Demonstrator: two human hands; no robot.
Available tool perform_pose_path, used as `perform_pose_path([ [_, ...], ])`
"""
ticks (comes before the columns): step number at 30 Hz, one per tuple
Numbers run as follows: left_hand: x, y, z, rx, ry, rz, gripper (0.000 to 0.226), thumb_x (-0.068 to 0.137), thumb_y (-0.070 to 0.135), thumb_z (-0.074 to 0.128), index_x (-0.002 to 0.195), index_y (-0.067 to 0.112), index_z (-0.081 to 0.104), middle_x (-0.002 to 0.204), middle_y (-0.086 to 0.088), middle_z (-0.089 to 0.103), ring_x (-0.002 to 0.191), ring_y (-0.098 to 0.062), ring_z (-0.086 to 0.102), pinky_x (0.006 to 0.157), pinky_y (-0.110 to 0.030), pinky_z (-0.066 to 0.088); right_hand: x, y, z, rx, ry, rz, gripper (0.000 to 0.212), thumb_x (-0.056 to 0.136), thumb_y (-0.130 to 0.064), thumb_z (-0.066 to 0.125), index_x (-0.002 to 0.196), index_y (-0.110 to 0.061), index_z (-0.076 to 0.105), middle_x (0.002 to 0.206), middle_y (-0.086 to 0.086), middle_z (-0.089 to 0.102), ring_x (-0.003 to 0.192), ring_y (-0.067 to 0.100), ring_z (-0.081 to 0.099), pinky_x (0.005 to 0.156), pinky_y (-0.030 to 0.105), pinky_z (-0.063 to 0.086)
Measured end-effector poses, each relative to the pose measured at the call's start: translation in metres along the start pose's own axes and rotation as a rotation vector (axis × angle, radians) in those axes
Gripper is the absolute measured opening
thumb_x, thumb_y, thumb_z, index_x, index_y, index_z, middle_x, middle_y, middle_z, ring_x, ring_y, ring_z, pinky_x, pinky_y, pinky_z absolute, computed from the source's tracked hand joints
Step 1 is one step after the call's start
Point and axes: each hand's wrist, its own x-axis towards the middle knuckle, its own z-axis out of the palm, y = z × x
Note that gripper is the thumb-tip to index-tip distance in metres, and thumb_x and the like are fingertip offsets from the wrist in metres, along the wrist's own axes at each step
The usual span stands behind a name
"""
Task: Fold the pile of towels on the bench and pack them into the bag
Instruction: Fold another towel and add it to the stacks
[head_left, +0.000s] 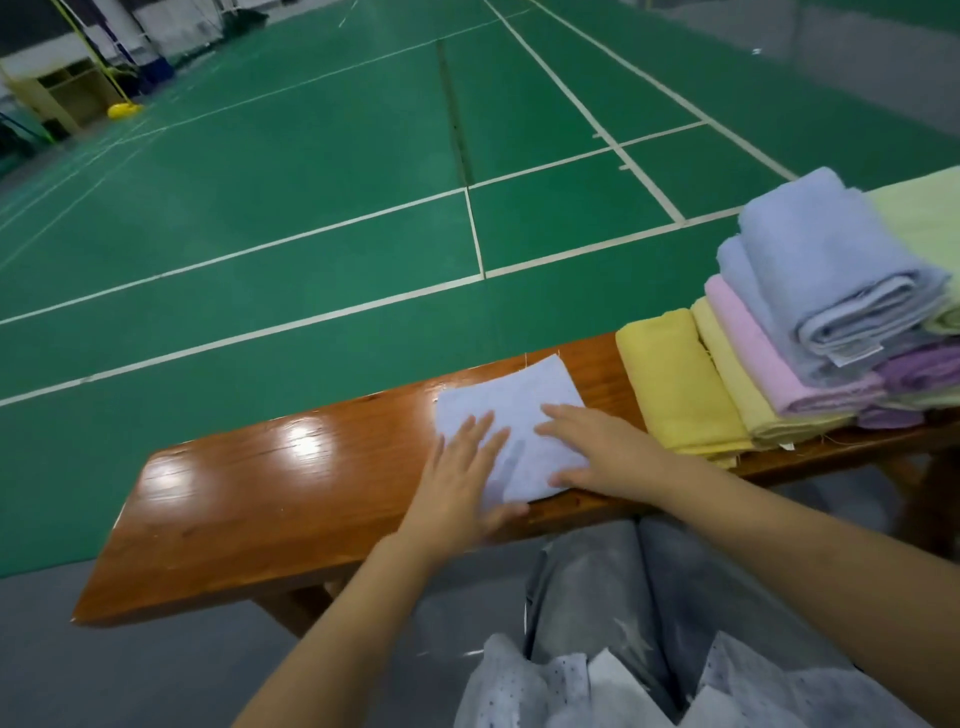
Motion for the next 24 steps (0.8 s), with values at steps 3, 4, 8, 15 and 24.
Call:
perform_pose_path([
  [3, -0.028, -0.005, 0.029, 0.038, -0.178, -0.008, 0.097, 0.074, 0.080, 0.023, 0.149, 0.031, -0.014, 0.155, 0.013, -0.024, 0.145, -0.011, -0.023, 0.120, -0.040, -0.010, -0.014, 0.013, 0.017, -0.134, -0.129, 0.028, 0.081, 0.083, -0.059, 0.058, 0.150, -0.031, 0.022, 0.160, -0.009, 0.010, 0.146, 0.007, 0.006, 0.117, 0.033, 0.002],
  [4, -0.034, -0.009, 0.034, 0.022, -0.162, -0.023, 0.095, 0.076, 0.077, 0.029, 0.148, 0.032, -0.016, 0.154, 0.013, -0.024, 0.145, -0.011, -0.022, 0.119, -0.037, -0.011, -0.018, 0.016, 0.020, -0.164, -0.125, 0.023, 0.084, 0.082, -0.061, 0.058, 0.150, -0.031, 0.021, 0.160, -0.010, 0.009, 0.146, 0.006, 0.005, 0.116, 0.034, -0.003],
  [8, -0.052, -0.012, 0.045, -0.061, -0.001, -0.025, 0.093, 0.081, 0.031, 0.074, 0.151, 0.028, 0.014, 0.158, 0.011, 0.006, 0.147, -0.010, 0.003, 0.120, -0.039, 0.006, -0.037, 0.019, 0.033, -0.270, -0.031, -0.136, 0.091, 0.062, -0.049, 0.082, 0.141, -0.024, 0.044, 0.151, -0.004, 0.036, 0.139, 0.012, 0.034, 0.114, 0.047, 0.008],
  [15, -0.065, -0.008, 0.040, -0.325, 0.289, -0.164, 0.045, 0.074, -0.006, 0.074, 0.113, 0.016, 0.068, 0.124, 0.007, 0.063, 0.113, -0.014, 0.059, 0.098, -0.035, 0.049, -0.060, 0.021, 0.042, -0.040, 0.251, -0.167, 0.048, 0.057, -0.006, 0.085, 0.101, -0.018, 0.071, 0.108, -0.003, 0.071, 0.099, 0.015, 0.068, 0.113, 0.055, 0.016],
  [24, -0.048, 0.000, -0.028, -0.979, 0.074, -0.478, 0.018, 0.093, 0.025, 0.062, 0.098, 0.009, 0.057, 0.093, -0.011, 0.061, 0.081, -0.016, 0.057, 0.071, -0.030, 0.047, -0.060, 0.005, -0.003, 0.545, 0.200, 0.156, 0.016, 0.095, -0.029, 0.054, 0.089, -0.015, 0.056, 0.082, -0.001, 0.062, 0.079, 0.014, 0.058, 0.077, 0.032, 0.045],
])
